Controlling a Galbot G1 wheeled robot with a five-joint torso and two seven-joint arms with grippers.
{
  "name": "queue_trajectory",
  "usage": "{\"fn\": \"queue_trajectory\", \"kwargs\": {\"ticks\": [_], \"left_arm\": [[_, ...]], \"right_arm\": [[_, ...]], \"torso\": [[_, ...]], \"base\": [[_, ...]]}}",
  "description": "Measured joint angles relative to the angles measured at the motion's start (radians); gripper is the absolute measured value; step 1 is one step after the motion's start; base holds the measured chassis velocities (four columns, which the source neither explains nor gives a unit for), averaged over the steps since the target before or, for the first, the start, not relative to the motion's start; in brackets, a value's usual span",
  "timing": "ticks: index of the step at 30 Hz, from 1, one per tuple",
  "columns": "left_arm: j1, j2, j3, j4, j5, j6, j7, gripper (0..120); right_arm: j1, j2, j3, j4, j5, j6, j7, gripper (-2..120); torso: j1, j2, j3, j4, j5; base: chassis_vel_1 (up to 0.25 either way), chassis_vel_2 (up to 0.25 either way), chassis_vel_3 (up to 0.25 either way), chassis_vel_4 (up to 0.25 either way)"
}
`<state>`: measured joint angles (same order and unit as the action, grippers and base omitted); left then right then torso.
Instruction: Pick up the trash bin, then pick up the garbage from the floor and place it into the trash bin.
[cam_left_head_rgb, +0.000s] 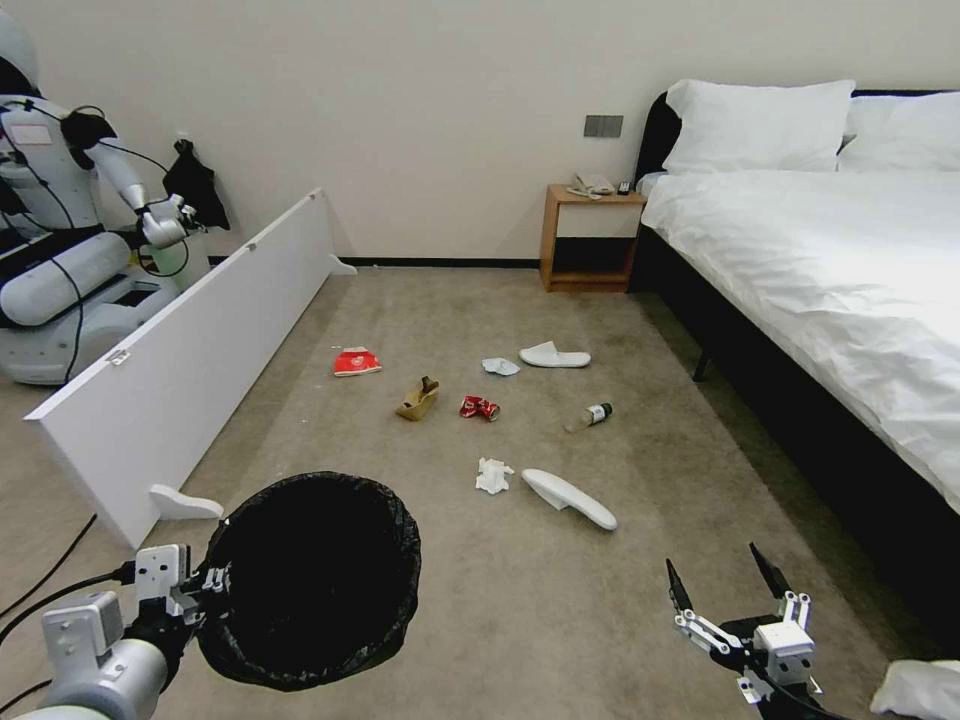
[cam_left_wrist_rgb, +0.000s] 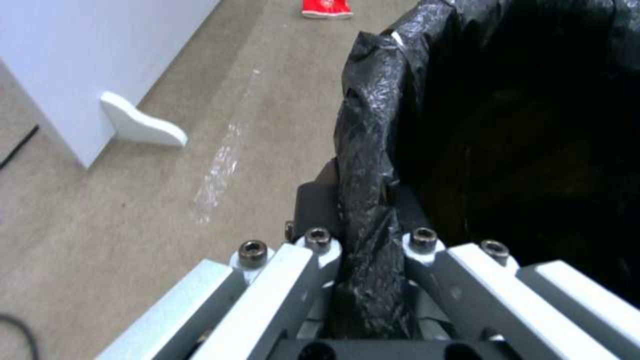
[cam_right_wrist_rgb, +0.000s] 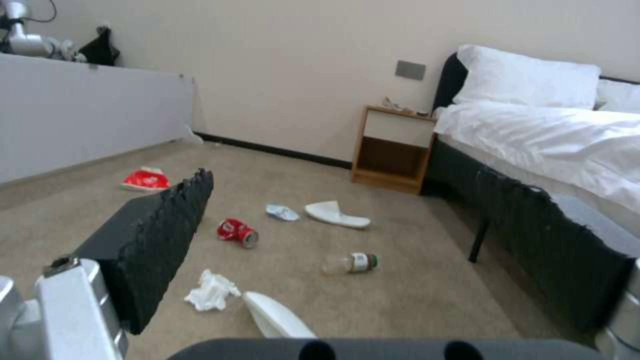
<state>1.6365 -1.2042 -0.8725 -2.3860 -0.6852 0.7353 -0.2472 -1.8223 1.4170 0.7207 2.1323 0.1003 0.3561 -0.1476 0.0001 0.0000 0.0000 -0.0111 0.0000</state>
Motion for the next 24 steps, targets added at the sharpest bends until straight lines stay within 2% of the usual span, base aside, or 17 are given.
{"fn": "queue_trajectory", "kwargs": {"ticks": [24], "left_arm": [[-0.003,0.000,0.002,-0.001,-0.004,0.000,0.000,4]], "right_arm": [[-0.001,0.002,0.003,-0.001,-0.002,0.008,-0.005,100]], "torso": [[0.000,0.000,0.000,0.0001,0.0002]], "base": [[-0.175,0.176,0.173,-0.171]]}}
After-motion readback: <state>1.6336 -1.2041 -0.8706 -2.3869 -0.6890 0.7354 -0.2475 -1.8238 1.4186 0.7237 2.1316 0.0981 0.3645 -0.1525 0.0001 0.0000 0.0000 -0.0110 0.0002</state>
